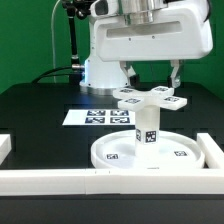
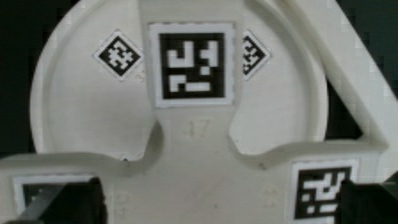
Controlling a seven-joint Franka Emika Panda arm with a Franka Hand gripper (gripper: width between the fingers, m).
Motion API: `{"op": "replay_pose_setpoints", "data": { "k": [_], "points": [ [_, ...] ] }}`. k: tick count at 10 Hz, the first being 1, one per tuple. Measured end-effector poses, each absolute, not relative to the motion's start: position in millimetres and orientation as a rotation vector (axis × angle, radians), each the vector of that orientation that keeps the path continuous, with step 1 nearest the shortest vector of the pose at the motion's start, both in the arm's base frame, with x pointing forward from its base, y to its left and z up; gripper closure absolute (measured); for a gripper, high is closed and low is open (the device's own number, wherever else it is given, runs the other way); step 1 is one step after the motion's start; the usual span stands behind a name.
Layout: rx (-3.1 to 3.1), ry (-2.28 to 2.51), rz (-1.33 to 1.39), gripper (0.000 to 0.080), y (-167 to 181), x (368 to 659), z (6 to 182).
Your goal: Assemble round table
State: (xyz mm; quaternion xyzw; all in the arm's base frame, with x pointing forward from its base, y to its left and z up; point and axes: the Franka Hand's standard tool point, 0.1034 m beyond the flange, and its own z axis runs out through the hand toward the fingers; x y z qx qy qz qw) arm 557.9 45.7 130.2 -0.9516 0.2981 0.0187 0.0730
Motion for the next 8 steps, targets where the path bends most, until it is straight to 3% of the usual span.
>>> {"op": "replay_pose_setpoints", "data": {
  "k": [5, 8],
  "points": [
    [-2.970, 0.319, 0.021, 0.0150, 45.4, 556.4, 135.4],
    [-3.015, -0.370, -0.033, 0.0150, 42.8, 558.9, 135.1]
  ]
}}
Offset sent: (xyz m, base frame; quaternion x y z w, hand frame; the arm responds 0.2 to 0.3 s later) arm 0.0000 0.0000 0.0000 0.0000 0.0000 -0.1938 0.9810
